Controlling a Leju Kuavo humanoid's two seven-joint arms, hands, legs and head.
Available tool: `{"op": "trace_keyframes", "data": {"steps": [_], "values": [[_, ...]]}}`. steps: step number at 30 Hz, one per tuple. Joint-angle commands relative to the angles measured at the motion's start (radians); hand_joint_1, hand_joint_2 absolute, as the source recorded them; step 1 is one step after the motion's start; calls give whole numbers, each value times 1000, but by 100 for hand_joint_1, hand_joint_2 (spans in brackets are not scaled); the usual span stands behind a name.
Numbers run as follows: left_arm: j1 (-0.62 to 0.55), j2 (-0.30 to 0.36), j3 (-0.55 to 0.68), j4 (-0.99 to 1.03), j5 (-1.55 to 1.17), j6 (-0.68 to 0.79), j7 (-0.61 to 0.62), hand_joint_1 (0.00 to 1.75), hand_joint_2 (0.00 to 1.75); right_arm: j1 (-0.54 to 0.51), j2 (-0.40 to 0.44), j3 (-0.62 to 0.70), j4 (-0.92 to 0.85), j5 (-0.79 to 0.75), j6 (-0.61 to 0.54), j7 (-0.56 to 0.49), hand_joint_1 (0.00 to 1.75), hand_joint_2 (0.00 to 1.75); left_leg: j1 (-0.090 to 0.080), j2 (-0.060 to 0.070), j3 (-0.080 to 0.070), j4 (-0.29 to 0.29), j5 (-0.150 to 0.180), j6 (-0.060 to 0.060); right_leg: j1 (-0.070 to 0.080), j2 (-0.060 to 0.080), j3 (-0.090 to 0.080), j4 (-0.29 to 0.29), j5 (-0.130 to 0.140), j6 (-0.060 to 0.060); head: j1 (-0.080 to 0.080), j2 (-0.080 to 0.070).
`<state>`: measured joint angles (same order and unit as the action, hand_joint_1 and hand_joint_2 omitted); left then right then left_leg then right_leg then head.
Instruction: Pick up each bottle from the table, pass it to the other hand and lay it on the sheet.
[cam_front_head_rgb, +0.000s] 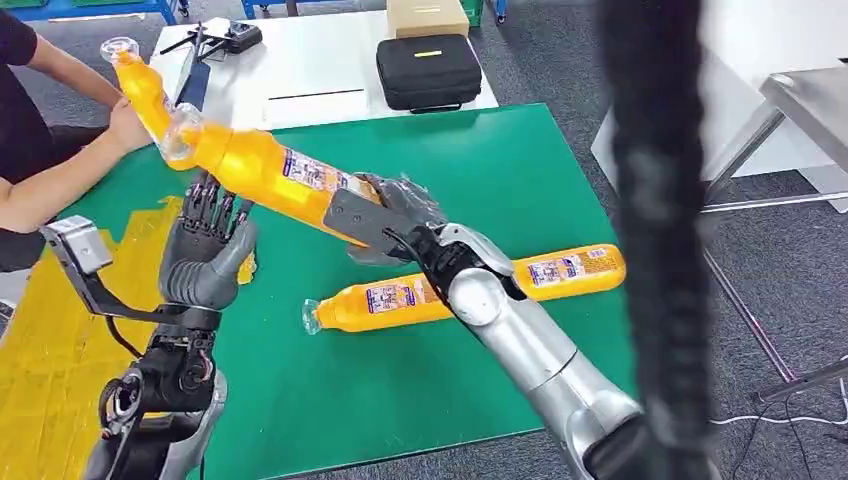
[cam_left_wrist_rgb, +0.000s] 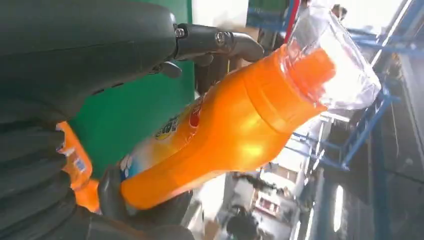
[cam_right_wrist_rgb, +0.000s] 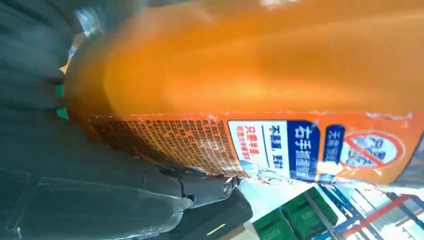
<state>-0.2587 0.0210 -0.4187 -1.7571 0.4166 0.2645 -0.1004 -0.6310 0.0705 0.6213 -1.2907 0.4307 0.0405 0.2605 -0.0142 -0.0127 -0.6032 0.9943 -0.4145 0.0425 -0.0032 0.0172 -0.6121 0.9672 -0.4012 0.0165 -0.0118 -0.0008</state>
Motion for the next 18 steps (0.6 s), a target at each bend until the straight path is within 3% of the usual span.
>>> {"op": "trace_keyframes", "data": {"steps": [1, 9, 15, 18], "values": [[-94, -43, -60, 55, 46, 77, 44, 0, 175, -79, 61, 118, 113, 10, -31, 2, 175, 175, 1, 1, 3, 3, -3, -4, 1, -1, 3, 3, -3, 0, 0, 0], [-134, -49, -107, 101, -13, 176, 5, 0, 175, -23, 92, 287, 115, 77, -78, 46, 175, 175, 1, 2, 5, 0, -2, -3, 1, -1, 5, 0, -2, 0, 0, 0], [-134, -48, -105, 98, -14, 177, 7, 0, 175, -23, 92, 294, 118, 83, -87, 50, 175, 175, 2, 1, 3, 1, -2, -3, 2, -2, 3, 0, -2, 0, 0, 0], [-124, -48, -95, 97, -9, 190, 12, 0, 175, -21, 96, 382, 133, 187, -100, 50, 175, 175, 2, 0, 2, 0, -1, -3, 2, -2, 2, 0, -1, 0, 1, 0]]}}
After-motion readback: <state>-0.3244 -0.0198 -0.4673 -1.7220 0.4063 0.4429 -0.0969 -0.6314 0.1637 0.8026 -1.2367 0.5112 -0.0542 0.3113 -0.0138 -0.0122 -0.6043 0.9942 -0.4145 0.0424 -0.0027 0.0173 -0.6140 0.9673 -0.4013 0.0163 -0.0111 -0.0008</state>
